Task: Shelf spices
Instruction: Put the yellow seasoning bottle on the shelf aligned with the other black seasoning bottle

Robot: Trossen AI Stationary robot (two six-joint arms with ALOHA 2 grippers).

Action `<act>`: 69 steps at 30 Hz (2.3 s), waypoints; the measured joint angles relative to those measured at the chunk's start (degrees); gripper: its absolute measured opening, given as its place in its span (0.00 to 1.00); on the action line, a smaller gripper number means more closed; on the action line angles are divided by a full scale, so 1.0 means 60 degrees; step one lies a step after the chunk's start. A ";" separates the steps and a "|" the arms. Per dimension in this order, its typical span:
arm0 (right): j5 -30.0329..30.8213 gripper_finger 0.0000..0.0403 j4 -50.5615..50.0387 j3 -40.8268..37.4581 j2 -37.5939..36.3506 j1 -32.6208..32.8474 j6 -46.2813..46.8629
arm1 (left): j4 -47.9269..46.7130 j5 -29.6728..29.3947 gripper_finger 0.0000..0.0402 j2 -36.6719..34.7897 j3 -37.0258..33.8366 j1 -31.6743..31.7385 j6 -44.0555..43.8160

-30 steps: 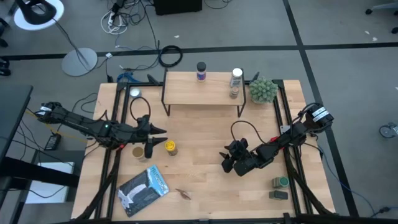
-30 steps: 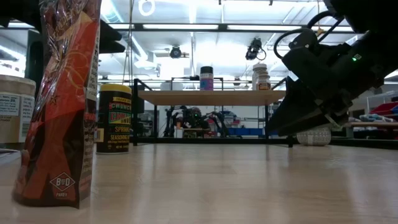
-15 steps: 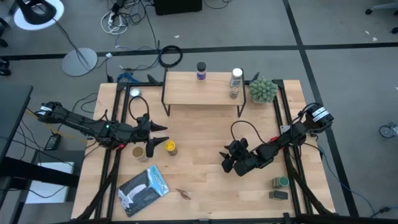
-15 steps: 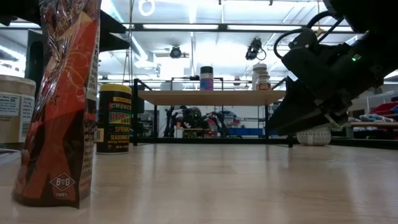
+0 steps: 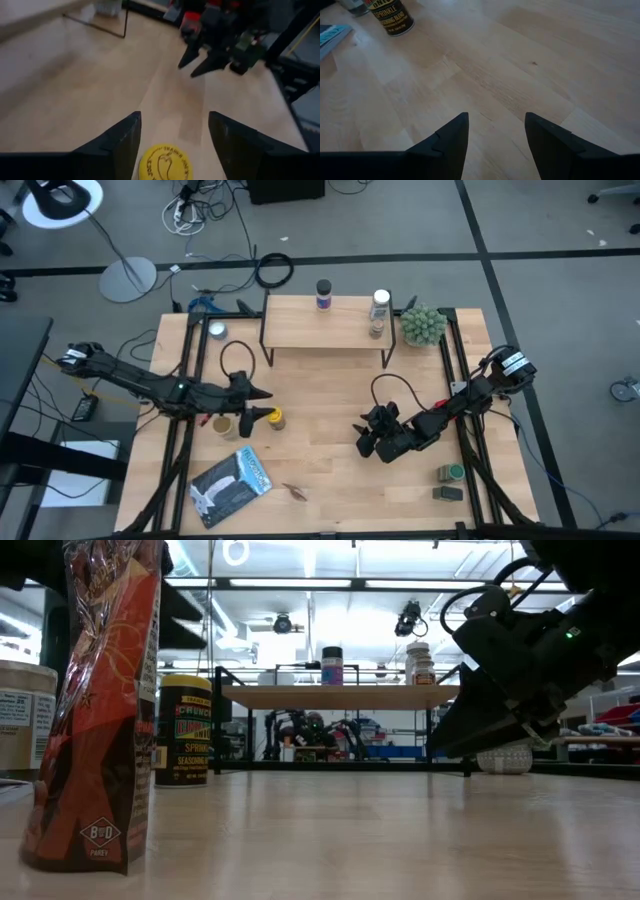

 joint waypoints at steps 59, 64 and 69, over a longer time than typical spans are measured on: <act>-0.0005 0.47 -0.0005 0.0000 0.0004 0.0000 0.0009 | -0.0718 0.0663 0.57 0.2611 0.1034 -0.0126 -0.0526; -0.0007 0.46 0.0005 0.0000 0.0004 0.0000 0.0015 | 0.0114 0.0326 0.57 0.2609 0.1024 -0.0120 -0.0237; -0.0007 0.46 0.0025 0.0000 0.0004 0.0000 0.0011 | 0.0157 0.0140 0.57 0.2609 0.1024 -0.0098 -0.0051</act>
